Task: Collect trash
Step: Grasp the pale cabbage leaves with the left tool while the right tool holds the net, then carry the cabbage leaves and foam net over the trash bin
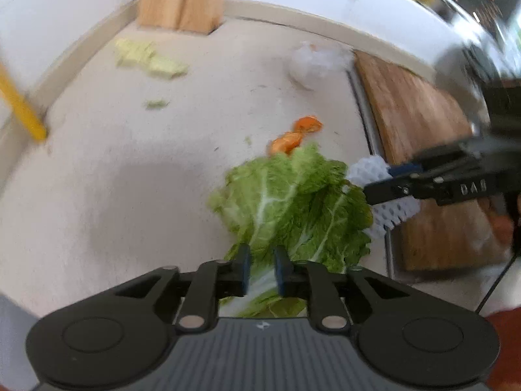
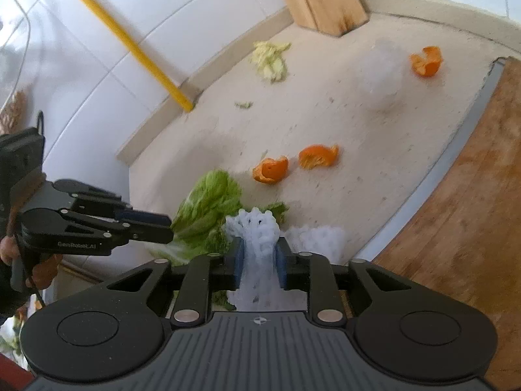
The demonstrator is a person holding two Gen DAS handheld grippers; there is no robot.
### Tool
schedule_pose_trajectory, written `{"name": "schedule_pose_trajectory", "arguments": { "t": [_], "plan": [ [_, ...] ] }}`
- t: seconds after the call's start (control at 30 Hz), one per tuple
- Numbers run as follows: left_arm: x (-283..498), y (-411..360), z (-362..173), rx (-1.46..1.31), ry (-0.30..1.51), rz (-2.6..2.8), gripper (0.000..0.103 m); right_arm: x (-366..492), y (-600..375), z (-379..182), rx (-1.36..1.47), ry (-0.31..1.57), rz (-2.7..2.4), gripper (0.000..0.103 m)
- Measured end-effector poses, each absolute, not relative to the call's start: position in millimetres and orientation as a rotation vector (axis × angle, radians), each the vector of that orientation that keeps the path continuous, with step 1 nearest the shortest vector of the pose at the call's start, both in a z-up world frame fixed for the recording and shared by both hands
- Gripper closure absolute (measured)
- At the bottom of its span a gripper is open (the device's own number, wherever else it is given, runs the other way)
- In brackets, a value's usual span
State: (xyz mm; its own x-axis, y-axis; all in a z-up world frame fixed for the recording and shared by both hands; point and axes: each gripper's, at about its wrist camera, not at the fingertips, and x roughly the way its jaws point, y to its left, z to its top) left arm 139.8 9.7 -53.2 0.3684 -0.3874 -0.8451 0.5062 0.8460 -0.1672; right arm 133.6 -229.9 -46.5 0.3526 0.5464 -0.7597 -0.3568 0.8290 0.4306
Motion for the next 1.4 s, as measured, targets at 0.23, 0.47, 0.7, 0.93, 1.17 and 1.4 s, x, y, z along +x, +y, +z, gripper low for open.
{"name": "schedule_pose_trajectory", "arguments": {
  "t": [0.23, 0.47, 0.7, 0.93, 1.17, 1.4],
  "plan": [
    [144.6, -24.7, -66.0, 0.375, 0.97, -0.631, 0.03, 132.4, -210.0, -43.9, 0.042, 1.031, 0.666, 0.041],
    [142.5, -25.9, -70.6, 0.247, 1.067, -0.597, 0.069, 126.5, -204.6, -46.6, -0.024, 0.996, 0.636, 0.062],
    [135.0, 0.6, -51.8, -0.016, 1.043, -0.563, 0.096, 125.6, -240.8, -28.7, 0.219, 0.987, 0.591, 0.078],
    [123.4, 24.8, -24.8, -0.179, 0.94, -0.54, 0.096, 120.8, -253.9, 3.2, 0.291, 0.879, 0.56, 0.079],
    [99.1, 57.3, 3.7, -0.259, 0.842, -0.502, 0.096, 117.8, -238.7, 18.9, 0.274, 0.841, 0.586, 0.079],
    [77.7, 88.8, 21.0, -0.284, 0.778, -0.428, 0.096, 118.9, -196.4, 20.6, 0.24, 0.848, 0.678, 0.079]
  ]
}}
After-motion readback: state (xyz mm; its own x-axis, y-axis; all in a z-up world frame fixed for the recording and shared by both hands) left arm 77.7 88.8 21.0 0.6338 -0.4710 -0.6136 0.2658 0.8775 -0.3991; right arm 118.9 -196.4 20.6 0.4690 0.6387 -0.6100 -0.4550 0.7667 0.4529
